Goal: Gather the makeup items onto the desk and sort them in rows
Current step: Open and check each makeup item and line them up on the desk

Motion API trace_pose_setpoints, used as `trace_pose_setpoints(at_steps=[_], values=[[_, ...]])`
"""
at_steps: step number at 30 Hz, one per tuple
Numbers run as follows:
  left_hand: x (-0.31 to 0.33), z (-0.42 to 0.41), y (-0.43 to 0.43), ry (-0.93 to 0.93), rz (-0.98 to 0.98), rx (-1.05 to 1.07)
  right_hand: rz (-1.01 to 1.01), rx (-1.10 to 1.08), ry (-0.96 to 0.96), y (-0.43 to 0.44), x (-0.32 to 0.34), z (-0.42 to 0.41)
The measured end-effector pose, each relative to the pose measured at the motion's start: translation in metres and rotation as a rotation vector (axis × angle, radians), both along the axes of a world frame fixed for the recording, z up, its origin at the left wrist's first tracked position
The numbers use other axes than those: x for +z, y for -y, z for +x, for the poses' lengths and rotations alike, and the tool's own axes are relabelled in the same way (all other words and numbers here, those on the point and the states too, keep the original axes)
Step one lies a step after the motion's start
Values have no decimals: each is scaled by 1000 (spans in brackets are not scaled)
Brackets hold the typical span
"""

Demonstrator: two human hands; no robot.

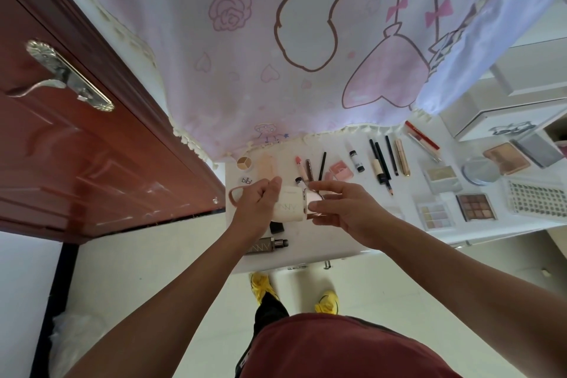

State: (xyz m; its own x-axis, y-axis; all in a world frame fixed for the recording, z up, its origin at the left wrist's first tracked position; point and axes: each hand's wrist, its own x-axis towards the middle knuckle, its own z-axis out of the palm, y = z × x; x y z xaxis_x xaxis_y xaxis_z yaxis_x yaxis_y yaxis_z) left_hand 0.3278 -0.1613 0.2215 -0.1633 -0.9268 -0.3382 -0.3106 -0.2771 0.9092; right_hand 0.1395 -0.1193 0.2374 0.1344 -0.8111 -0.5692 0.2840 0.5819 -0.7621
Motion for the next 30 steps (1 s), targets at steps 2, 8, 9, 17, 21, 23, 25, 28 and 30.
trace_pose_setpoints(at_steps=[2, 8, 9, 17, 21, 23, 25, 28, 30], values=[[-2, 0, -1, -6, 25, 4, -9, 42, -52, 0, -1, 0], [-7, 2, -2, 22, 62, 14, -46, 74, -141, -3, 1, 0], [-7, 2, -2, 26, 62, 16, -46, 77, -144, -3, 2, 0], [-8, -1, 0, -22, 55, 33, -5, 27, -36, 1, -1, -3], [-9, -3, 1, -16, 69, 48, -11, -3, -53, 3, -4, -6], [-8, -4, 2, -12, 70, 45, -5, 7, -56, 3, -5, -8], [-8, -4, 3, 8, 69, 32, -12, 43, -94, 3, -6, -10], [-8, -5, 4, 27, 78, 26, -37, 64, -167, 3, -6, -12], [-7, -6, 5, -8, 103, 39, -54, 61, -206, 3, -5, -15]])
